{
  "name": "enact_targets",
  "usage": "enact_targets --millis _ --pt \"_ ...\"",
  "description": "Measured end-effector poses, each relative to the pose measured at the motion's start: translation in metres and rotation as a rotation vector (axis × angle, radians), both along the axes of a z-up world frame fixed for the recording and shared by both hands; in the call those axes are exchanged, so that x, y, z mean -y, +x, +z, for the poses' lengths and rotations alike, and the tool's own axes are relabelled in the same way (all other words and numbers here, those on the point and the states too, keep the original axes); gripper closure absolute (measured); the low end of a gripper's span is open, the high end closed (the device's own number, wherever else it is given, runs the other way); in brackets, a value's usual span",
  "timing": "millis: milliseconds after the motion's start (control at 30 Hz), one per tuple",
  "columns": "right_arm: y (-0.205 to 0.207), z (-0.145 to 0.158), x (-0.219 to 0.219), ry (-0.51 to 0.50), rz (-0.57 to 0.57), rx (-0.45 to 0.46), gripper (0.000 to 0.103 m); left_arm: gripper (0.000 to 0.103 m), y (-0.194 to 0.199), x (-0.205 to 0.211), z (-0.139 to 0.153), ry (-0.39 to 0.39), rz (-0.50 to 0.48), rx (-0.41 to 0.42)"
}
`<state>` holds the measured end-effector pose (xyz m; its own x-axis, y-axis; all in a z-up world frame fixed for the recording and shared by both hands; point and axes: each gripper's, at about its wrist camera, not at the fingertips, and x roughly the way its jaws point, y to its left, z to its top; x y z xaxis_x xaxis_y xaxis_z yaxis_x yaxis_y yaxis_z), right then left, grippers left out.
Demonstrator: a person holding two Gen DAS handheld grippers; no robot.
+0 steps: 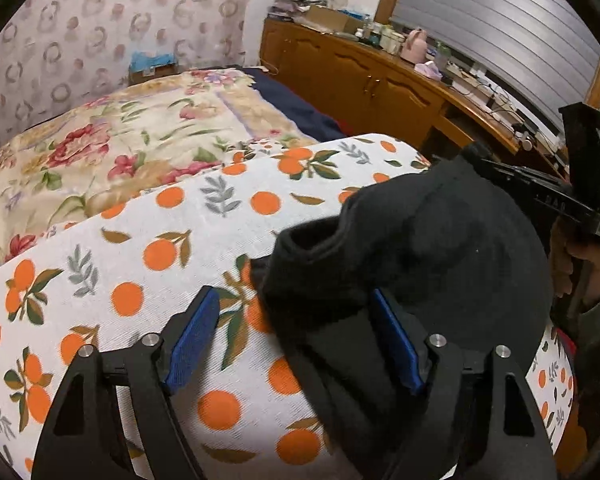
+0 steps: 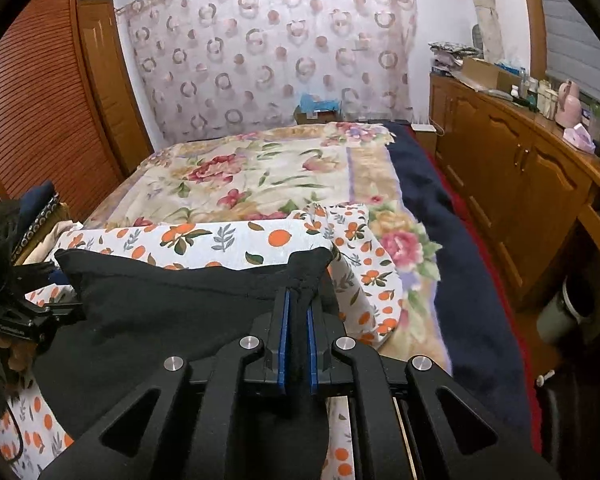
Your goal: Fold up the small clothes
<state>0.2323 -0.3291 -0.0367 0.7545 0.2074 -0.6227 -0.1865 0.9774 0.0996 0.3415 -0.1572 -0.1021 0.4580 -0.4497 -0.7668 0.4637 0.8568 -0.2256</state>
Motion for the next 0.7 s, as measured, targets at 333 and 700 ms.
enact_targets --millis 333,700 --pt "-0.008 -0.001 0.001 -0.007 0.021 0.016 0.097 0.085 -0.018 0.006 0.021 -0.049 -0.059 0.057" --pt "-0.019 0.009 -0.009 0.0 0.045 0.05 0.084 0.089 -0.055 -0.03 0.083 -0.203 -0.021 0.182"
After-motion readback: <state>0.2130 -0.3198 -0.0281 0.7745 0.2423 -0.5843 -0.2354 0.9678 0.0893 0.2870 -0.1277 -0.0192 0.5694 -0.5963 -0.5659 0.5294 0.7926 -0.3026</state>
